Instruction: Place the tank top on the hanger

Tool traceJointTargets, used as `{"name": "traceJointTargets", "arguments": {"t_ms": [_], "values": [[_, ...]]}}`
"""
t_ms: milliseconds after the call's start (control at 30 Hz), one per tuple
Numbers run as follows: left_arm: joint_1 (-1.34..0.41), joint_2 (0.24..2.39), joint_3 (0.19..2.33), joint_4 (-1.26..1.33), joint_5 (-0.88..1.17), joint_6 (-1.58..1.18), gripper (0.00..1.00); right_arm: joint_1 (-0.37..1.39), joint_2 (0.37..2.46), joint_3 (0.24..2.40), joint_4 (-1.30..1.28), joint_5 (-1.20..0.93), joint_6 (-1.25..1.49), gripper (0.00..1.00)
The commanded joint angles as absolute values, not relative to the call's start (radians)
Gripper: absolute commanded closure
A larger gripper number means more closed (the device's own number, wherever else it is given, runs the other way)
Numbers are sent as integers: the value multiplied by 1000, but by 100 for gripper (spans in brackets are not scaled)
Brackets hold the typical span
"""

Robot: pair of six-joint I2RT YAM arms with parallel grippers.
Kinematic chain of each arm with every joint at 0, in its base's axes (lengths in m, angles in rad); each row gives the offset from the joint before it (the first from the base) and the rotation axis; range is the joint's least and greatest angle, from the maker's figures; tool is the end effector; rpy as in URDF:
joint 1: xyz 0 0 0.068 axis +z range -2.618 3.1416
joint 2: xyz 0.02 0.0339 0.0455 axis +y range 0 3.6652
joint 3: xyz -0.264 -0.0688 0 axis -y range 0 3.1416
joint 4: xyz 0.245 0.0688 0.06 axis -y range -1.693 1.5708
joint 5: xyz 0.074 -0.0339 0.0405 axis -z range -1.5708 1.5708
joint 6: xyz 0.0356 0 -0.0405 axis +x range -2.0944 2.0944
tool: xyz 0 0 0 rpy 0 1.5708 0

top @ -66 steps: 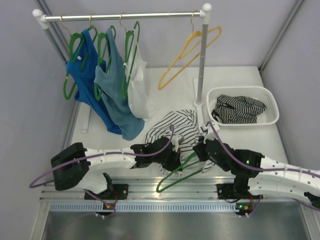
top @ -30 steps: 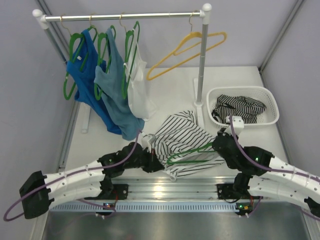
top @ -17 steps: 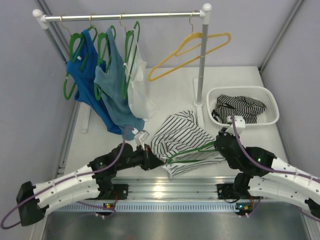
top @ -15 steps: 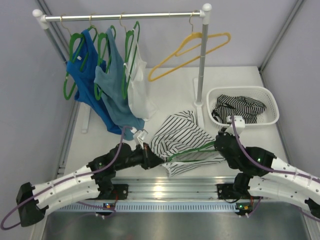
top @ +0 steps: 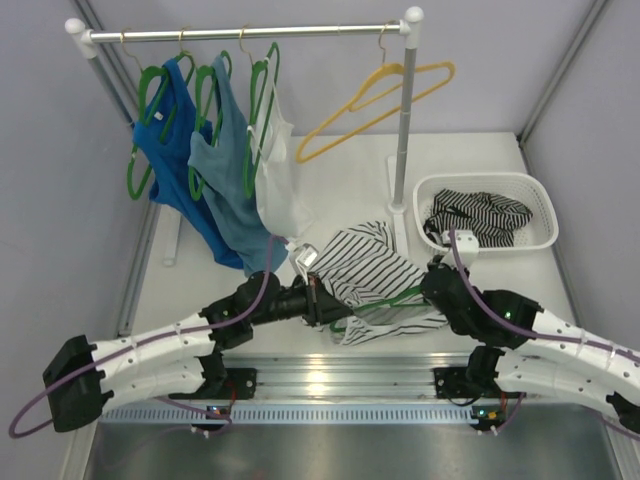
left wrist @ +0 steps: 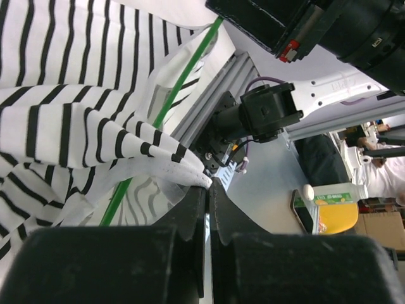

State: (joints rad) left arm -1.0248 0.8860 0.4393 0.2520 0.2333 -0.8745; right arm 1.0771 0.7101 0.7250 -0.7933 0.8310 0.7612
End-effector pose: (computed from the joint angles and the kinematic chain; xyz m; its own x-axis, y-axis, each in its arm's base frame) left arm 0.1002 -0.1807 0.2452 -0.7927 -0.1328 -0.5949 0.5317 0.3266 -0.7814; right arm 0.0865 0.1052 0.2804 -0.4785 0.0922 -0.8732 -0.0198 0.9931 0.1157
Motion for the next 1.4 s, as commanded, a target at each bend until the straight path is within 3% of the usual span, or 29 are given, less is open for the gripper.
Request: {"name": "traceJointTargets", "arguments": {"t_ms": [0, 200, 533, 767, 967, 1267, 1367], "values": [[-1022, 914, 511, 405, 285, -876, 98, 1063, 716, 807, -741, 827, 776, 100], [-1022, 922, 474, 548, 232, -902, 85, 1062, 727, 828, -709, 784, 782, 100], [-1022, 982, 502, 571, 138, -850, 89, 1062, 729, 839, -709, 767, 793, 100], [-1022, 878, 430, 454, 65, -836, 83, 1060, 706, 819, -726, 735, 813, 100], [-1020, 764, 397, 318, -28, -812, 88, 1060, 686, 793, -721, 715, 828, 100], [-1020, 790, 443, 158, 47, -746, 62, 1060, 672, 819, -738, 715, 824, 100], [-1022, 772, 463, 147, 86, -721, 59, 1058, 686, 825, -738, 722, 818, 100]]}}
